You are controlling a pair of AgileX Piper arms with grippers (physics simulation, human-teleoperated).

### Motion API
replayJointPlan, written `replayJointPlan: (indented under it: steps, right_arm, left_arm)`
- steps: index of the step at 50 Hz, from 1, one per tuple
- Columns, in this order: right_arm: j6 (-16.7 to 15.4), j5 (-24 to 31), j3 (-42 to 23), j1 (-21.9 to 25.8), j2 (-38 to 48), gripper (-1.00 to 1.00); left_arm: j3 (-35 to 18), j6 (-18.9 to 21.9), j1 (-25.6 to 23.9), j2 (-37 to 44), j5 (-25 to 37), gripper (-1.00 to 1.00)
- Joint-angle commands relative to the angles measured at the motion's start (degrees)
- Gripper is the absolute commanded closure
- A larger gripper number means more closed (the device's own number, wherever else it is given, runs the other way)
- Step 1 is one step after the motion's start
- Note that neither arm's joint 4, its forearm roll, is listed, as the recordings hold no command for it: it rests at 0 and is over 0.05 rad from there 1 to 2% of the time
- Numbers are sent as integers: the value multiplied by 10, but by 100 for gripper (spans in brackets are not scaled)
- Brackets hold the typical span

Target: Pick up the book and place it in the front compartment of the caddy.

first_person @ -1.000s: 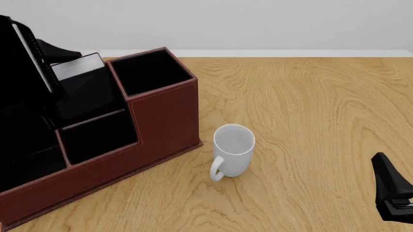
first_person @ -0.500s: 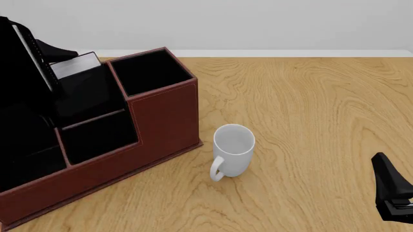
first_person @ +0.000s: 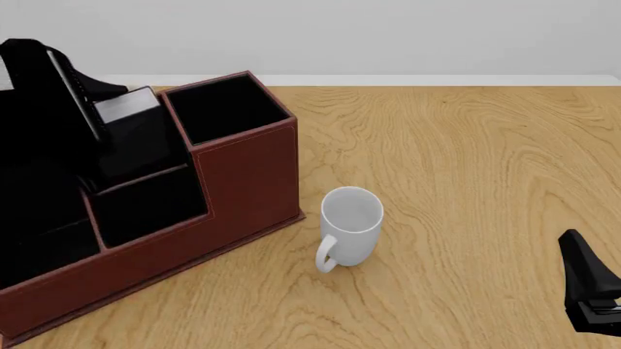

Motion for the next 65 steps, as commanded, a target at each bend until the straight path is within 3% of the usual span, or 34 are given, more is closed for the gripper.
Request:
replayJointPlan:
  steps: [1, 65]
  right_arm:
    - [0, 0, 0, 0, 0, -100]
    - [0, 0, 0, 0, 0, -100]
  left_arm:
    - [1, 12, 10, 16, -25, 100]
    - [-2, 18, 38, 96, -95, 100]
